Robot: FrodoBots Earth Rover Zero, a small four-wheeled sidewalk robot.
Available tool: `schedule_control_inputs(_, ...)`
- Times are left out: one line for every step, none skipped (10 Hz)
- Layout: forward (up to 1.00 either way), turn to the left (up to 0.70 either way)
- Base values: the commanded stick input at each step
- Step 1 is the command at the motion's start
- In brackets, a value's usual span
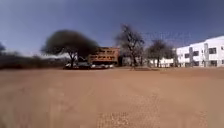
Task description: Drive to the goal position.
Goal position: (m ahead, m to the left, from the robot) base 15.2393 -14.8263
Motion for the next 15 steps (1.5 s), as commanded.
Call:
schedule_control_inputs(1.0,0.0)
schedule_control_inputs(1.0,0.0)
schedule_control_inputs(1.0,0.0)
schedule_control_inputs(1.0,0.0)
schedule_control_inputs(1.0,0.0)
schedule_control_inputs(1.0,0.0)
schedule_control_inputs(1.0,0.0)
schedule_control_inputs(1.0,0.0)
schedule_control_inputs(1.0,0.0)
schedule_control_inputs(1.0,0.0)
schedule_control_inputs(1.0,0.0)
schedule_control_inputs(1.0,0.0)
schedule_control_inputs(1.0,0.0)
schedule_control_inputs(1.0,0.0)
schedule_control_inputs(1.0,0.0)
